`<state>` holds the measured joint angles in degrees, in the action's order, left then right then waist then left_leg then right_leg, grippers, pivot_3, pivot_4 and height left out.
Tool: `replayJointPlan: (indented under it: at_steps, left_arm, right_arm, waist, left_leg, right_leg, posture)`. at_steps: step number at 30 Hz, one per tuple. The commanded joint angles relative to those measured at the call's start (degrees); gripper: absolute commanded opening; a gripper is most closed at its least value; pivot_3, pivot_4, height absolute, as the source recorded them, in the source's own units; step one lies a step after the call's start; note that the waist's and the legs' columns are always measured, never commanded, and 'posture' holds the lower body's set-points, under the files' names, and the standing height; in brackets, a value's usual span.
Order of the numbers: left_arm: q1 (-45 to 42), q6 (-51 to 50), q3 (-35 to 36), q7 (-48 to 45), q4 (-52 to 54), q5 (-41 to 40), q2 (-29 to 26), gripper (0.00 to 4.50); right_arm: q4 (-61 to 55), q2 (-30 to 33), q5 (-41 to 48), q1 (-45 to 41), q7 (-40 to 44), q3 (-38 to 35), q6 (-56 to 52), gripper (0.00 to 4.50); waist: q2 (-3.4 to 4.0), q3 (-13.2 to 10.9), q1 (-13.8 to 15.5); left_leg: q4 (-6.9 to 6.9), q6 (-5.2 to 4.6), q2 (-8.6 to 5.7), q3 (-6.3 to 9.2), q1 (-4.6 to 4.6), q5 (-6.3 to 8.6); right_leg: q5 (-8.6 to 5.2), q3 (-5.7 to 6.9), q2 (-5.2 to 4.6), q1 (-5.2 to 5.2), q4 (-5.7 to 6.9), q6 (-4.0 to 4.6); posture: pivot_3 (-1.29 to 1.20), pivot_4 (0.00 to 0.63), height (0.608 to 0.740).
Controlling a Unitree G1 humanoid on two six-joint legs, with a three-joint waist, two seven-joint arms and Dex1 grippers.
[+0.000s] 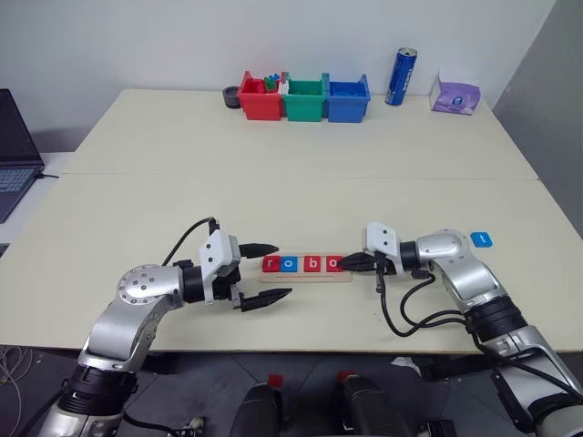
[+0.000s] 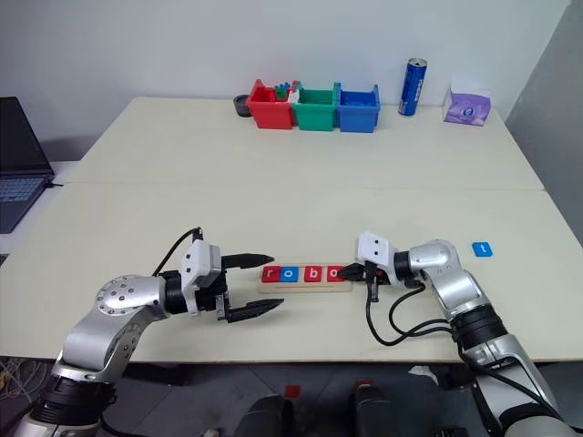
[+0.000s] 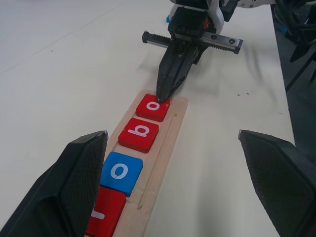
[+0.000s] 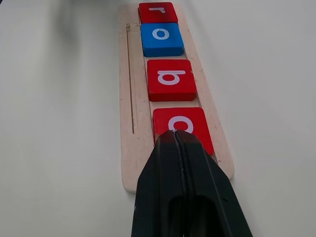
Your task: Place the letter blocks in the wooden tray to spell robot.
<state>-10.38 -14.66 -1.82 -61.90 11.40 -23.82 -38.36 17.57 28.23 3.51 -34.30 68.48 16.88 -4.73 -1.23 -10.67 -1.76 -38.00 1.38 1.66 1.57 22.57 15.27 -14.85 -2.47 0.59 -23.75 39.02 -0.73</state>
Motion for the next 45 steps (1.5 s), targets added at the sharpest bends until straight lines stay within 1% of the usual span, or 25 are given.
replayJointPlan:
  at_steps: [1,9,16,30,39,45]
  left_arm:
    - [0.20,0.20,1.50,0.30,2.47,-0.68,-0.69,4.50]
    - [1.25,0.33,2.74,-0.07,2.16,-1.19,-1.79,4.50]
    - [1.84,0.31,2.43,0.15,2.51,-1.02,-1.46,4.50]
    - [2.24,-0.19,2.92,0.50,3.06,-1.19,-1.75,4.50]
    - [2.22,-0.75,3.10,0.63,3.62,-1.45,-1.88,4.50]
    - [1.65,-0.79,2.94,0.47,3.20,-1.24,-1.81,4.50]
  right_arm:
    - [-0.11,-0.25,0.10,-1.20,-0.07,-0.44,1.41,0.02]
    - [0.55,0.57,0.50,-1.88,0.54,-1.34,1.48,0.02]
    - [2.04,1.84,-0.23,-1.20,0.44,-1.13,3.20,0.02]
    - [4.50,1.30,-0.29,-1.91,0.06,-0.96,4.48,0.02]
    - [0.27,2.61,1.58,-1.01,0.84,-2.13,1.04,0.02]
    - [-0.46,3.52,1.59,0.04,0.66,-2.17,0.96,0.02]
  waist:
    - [0.00,0.00,0.00]
    - [0.00,0.00,0.00]
    - [0.00,0.00,0.00]
    - [0.00,0.00,0.00]
    - [0.00,0.00,0.01]
    - [0.00,0.00,0.01]
  left_leg:
    - [0.00,0.00,0.00,0.00,0.00,0.00]
    - [0.00,0.00,0.01,0.00,-0.01,0.00]
    - [0.00,0.00,0.00,-0.02,-0.01,0.00]
    - [0.00,0.00,0.00,-0.03,-0.04,0.00]
    - [-0.01,0.00,0.01,-0.02,-0.03,0.00]
    - [0.00,0.00,0.00,-0.02,-0.03,0.00]
  right_leg:
    - [0.00,0.00,0.00,0.00,0.00,0.00]
    - [0.00,0.00,0.00,0.00,0.00,0.00]
    - [0.00,-0.01,-0.03,0.00,0.00,0.00]
    - [0.00,-0.02,-0.02,0.02,0.01,0.00]
    - [0.00,-0.02,-0.03,0.02,0.02,0.00]
    - [0.00,-0.02,-0.03,0.01,0.01,0.00]
  posture:
    - [0.00,0.150,0.740]
    - [0.00,0.150,0.740]
    - [0.00,0.150,0.740]
    - [0.00,0.150,0.740]
    - [0.00,0.150,0.740]
    - [0.00,0.150,0.740]
